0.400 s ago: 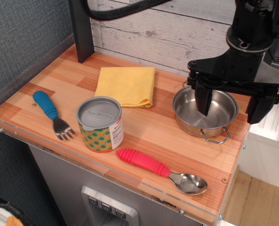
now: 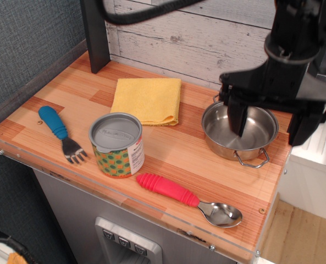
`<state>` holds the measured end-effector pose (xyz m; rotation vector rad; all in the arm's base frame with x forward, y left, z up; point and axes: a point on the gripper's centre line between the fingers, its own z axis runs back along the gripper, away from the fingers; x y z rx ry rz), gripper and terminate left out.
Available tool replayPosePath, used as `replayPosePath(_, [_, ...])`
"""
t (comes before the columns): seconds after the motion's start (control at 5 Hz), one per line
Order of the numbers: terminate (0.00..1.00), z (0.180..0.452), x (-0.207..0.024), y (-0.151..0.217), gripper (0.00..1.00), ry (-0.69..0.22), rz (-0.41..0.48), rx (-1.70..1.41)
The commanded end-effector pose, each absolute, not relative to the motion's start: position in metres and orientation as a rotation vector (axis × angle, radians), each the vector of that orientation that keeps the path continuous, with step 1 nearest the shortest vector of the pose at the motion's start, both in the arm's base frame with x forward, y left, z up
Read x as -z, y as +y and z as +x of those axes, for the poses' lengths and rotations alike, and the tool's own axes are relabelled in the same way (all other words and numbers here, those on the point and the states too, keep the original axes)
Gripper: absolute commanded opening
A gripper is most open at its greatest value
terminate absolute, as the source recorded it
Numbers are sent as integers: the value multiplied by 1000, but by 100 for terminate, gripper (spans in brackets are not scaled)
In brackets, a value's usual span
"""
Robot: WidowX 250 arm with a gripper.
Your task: Move the yellow cloth just behind the fork
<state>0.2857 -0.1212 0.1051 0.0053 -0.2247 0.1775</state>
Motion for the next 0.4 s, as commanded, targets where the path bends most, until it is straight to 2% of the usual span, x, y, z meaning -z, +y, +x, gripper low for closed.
replayPosePath(0.0, [0, 307, -115, -75, 100, -185, 65, -172])
replayPosePath(0.2, [0, 321, -116, -37, 100, -178, 125, -182])
